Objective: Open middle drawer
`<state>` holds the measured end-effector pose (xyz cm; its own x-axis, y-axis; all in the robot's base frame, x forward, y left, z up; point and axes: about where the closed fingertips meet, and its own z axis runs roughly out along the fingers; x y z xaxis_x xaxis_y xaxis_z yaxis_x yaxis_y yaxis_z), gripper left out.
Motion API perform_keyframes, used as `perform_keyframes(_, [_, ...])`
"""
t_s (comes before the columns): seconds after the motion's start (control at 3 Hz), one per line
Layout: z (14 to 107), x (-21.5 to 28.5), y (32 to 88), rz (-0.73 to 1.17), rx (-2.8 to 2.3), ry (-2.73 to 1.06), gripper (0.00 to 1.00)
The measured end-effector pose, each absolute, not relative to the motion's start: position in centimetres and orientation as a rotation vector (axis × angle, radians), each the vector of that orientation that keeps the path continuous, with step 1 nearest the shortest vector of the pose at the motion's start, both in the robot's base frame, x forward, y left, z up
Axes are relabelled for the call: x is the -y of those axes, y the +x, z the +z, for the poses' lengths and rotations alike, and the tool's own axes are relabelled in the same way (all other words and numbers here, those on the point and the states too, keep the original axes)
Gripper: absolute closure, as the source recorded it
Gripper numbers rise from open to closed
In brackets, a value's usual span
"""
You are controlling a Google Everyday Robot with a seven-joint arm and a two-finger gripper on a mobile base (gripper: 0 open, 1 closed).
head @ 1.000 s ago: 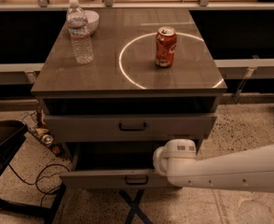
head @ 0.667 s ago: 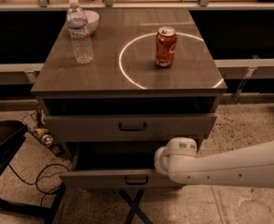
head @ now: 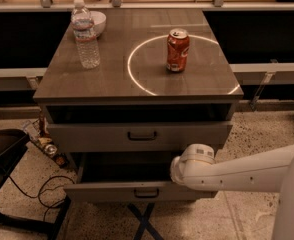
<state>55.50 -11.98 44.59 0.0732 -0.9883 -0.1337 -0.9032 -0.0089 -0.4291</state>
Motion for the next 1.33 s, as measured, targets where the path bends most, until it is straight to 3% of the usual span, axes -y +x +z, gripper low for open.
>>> perform_keyframes(1.33, [41.1, 14.2, 51.3, -0.183, -2.004, -1.962, 1.0])
